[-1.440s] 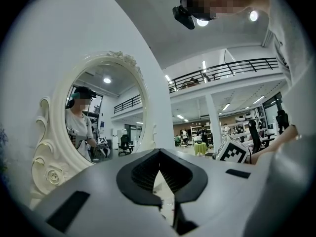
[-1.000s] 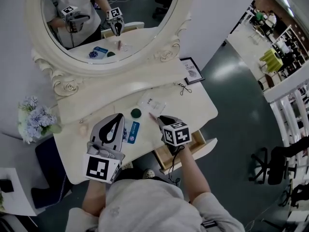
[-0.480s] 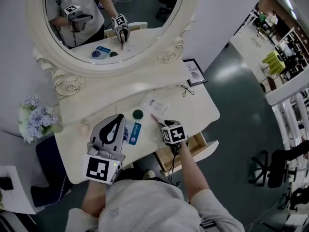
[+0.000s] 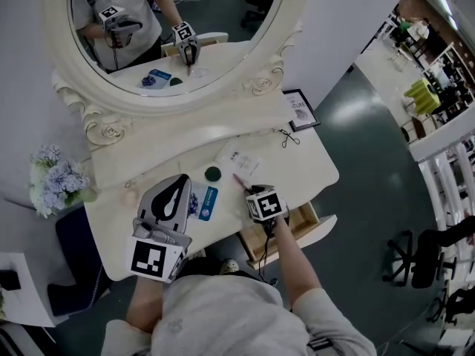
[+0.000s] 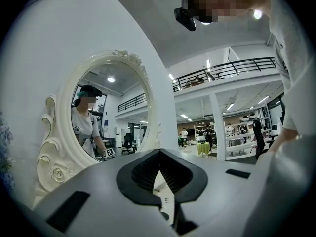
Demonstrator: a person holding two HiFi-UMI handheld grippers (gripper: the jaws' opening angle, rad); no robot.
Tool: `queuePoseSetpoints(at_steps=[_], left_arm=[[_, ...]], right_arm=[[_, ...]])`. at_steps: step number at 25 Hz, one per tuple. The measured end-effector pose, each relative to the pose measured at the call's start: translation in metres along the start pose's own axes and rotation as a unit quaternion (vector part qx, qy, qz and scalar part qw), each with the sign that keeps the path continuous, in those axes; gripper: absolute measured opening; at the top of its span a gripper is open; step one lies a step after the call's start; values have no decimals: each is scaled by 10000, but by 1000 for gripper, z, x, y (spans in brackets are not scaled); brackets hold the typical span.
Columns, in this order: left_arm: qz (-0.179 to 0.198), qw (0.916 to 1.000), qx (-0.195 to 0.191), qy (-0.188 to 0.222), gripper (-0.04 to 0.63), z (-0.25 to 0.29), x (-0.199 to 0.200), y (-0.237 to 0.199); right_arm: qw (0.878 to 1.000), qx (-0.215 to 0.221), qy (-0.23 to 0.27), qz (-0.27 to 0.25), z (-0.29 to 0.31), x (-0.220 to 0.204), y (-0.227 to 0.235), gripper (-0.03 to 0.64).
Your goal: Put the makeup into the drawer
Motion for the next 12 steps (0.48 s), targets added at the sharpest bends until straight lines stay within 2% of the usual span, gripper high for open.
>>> queuePoseSetpoints(at_steps=[2, 8, 12], left_arm=[[20, 10000, -4, 0, 15, 0, 1, 1], [28, 10000, 26, 7, 15, -3, 2, 1], [26, 10000, 8, 9, 15, -3, 2, 4]], right_arm=[[10000, -19, -36, -74, 0, 0, -3, 71], [9999, -102, -43, -127, -2, 1, -4, 66], [9997, -57, 216, 75, -12, 2, -5, 66]])
Point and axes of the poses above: the fingertips, and each gripper's own axes: z forward along the fingers, y to its right, x out of its top, the point moved 2 cm from there along -z, backward along the fingers, and after that the axes turned 9 degrees about y, right-handed, at the moved point
